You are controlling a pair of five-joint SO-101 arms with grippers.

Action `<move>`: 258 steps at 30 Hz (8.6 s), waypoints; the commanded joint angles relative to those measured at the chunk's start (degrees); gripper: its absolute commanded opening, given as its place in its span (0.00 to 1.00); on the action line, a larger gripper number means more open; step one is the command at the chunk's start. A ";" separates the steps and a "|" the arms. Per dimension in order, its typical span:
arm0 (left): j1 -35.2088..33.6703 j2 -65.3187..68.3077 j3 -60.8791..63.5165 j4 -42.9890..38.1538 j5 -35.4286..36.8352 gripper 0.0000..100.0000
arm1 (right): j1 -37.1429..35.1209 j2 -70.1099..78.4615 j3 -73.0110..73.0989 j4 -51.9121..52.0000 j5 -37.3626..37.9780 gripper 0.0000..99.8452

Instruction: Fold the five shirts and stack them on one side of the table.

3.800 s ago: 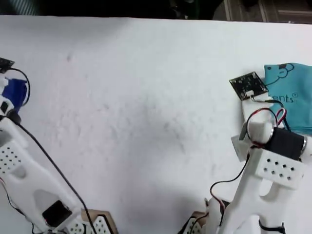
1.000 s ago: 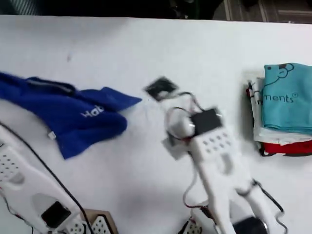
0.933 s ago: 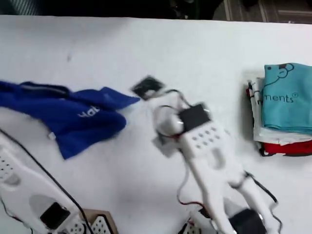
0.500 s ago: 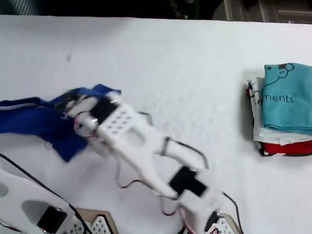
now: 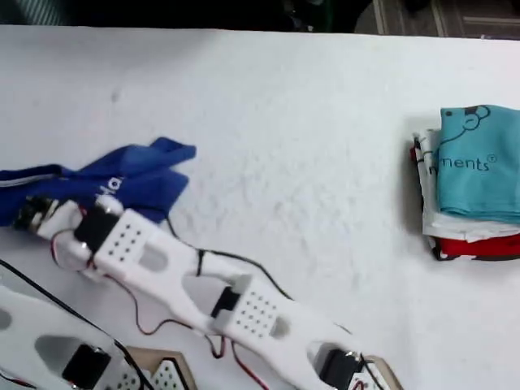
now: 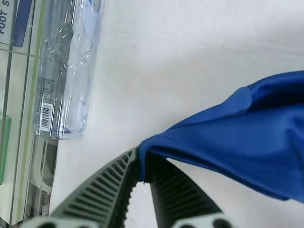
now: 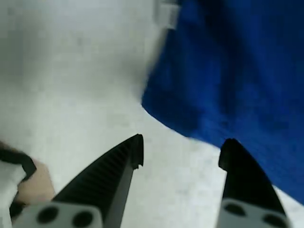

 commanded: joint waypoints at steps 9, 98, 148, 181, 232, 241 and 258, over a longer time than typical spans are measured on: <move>-1.01 -0.75 -1.41 0.00 0.00 0.02 | -0.04 13.93 -13.98 -3.56 2.46 0.19; 8.92 -14.02 -1.41 0.26 0.18 0.02 | 21.58 -11.38 5.10 3.74 15.91 0.02; 43.56 -65.36 105.23 -8.62 13.71 0.02 | 60.53 -42.59 65.23 3.21 42.29 0.02; 43.12 -68.97 112.70 -14.59 14.33 0.02 | 44.70 -50.86 85.98 -13.14 25.49 0.26; 47.08 -77.14 110.86 -8.79 13.80 0.04 | 57.89 -73.54 71.30 3.21 37.45 0.02; 48.13 -89.10 110.33 -8.09 14.33 0.21 | 71.78 -75.65 66.81 -4.00 40.62 0.02; 69.67 -85.76 127.03 -13.36 14.15 0.21 | 75.38 -76.00 70.77 -6.81 43.78 0.02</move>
